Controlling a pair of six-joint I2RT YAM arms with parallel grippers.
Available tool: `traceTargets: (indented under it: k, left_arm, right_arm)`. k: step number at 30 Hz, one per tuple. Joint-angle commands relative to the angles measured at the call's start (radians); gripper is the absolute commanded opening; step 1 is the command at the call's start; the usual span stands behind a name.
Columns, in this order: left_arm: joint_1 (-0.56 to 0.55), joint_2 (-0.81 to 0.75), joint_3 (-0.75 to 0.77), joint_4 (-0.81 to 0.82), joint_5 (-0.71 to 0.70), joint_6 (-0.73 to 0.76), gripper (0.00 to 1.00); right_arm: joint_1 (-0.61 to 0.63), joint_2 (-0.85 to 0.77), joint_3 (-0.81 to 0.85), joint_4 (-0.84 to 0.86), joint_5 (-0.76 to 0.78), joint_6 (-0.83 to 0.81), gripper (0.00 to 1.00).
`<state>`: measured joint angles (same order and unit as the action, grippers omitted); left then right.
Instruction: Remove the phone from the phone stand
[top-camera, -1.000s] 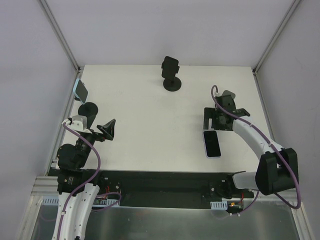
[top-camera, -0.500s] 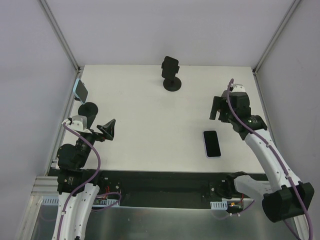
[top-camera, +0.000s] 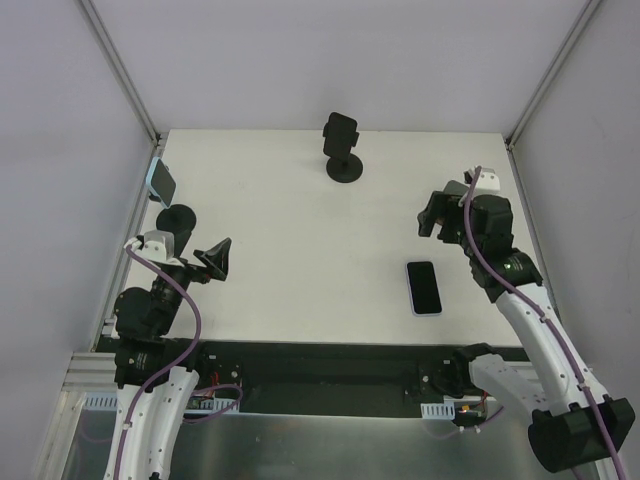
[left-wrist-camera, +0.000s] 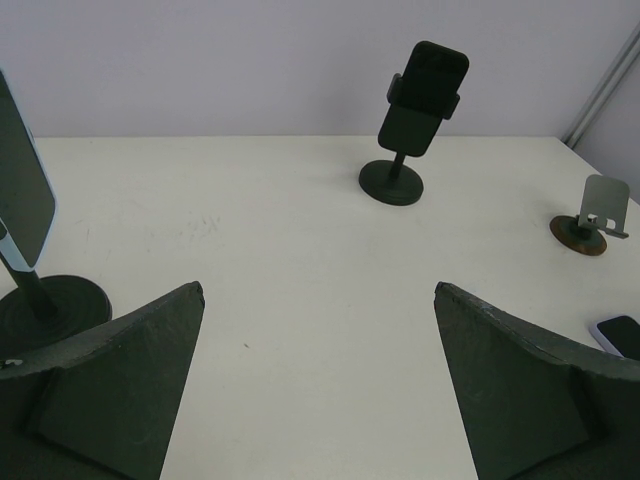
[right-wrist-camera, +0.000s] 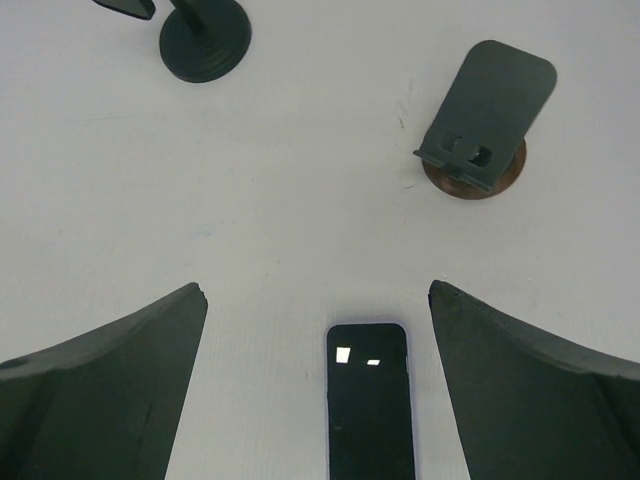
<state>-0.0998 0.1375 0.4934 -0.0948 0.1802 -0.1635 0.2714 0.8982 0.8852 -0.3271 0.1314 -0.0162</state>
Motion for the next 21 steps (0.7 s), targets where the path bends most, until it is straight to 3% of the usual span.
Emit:
traceTargets:
  k: [1, 11, 21]
  left_arm:
    - [-0.011, 0.02, 0.037, 0.02, 0.015, 0.016, 0.98]
    - [-0.011, 0.062, 0.045, 0.003, 0.016, 0.021, 0.98]
    - [-0.009, 0.106, 0.05, -0.006, 0.008, 0.036, 0.97]
  right_arm:
    - [-0.003, 0.004, -0.043, 0.247, -0.183, -0.028, 0.96]
    - [0.006, 0.326, 0.139, 0.496, -0.418, -0.11, 0.96]
    - [0.014, 0.738, 0.487, 0.609, -0.561, -0.168, 0.96]
